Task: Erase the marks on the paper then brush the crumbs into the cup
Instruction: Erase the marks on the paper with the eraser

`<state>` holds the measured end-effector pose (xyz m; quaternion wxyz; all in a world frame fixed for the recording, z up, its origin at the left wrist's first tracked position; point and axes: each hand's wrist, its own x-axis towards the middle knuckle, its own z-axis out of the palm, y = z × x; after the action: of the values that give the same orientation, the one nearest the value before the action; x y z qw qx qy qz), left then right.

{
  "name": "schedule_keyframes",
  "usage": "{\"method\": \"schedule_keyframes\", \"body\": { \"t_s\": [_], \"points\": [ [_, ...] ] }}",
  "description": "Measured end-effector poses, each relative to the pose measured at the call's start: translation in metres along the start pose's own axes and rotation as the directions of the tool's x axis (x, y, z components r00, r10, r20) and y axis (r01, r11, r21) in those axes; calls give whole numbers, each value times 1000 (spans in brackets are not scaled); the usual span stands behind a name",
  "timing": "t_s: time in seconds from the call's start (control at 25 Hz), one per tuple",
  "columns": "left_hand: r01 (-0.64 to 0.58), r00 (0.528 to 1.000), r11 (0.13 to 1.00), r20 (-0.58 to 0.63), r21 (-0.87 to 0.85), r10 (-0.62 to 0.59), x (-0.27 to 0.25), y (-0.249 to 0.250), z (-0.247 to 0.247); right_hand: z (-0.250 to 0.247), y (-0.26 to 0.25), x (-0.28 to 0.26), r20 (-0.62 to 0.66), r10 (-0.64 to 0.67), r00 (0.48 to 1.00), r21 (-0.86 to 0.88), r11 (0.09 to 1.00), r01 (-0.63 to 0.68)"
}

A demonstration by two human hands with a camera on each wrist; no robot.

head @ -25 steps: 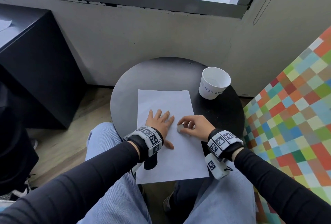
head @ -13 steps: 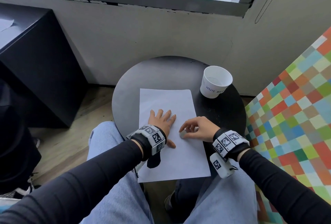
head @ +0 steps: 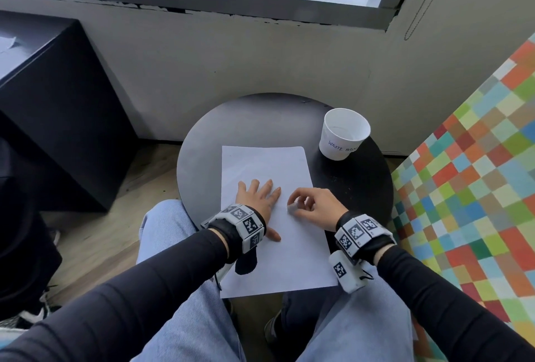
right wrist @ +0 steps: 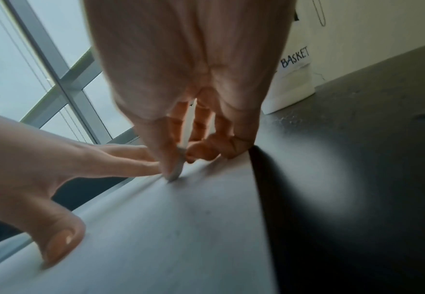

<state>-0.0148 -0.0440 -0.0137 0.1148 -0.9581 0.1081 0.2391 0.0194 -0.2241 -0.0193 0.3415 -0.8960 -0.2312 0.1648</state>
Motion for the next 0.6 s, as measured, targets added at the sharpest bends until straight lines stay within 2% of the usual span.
{"method": "schedule_keyframes", "body": {
  "t_s": [0.08, 0.12, 0.28, 0.44, 0.6],
  "points": [
    [-1, 1000, 1000, 11, -11, 1, -1, -1, 0, -1, -1, -2, 111, -47, 993, -26, 998, 50],
    [-4, 1000, 1000, 12, -12, 4, 0, -1, 0, -1, -1, -3, 105, -33, 994, -27, 999, 36],
    [-5, 1000, 1000, 13, -27, 6, 1, -2, -1, 1, 1, -4, -37, 31, 999, -19, 999, -32],
    [-13, 1000, 999, 1, -39, 13, 1, -3, 0, -7, 5, -2, -91, 155, 984, -90, 983, -163],
    [-19, 1000, 1000, 7, -17, 20, 0, -3, 1, -11, 1, 3, -109, 182, 977, -93, 977, -192]
  ]
}}
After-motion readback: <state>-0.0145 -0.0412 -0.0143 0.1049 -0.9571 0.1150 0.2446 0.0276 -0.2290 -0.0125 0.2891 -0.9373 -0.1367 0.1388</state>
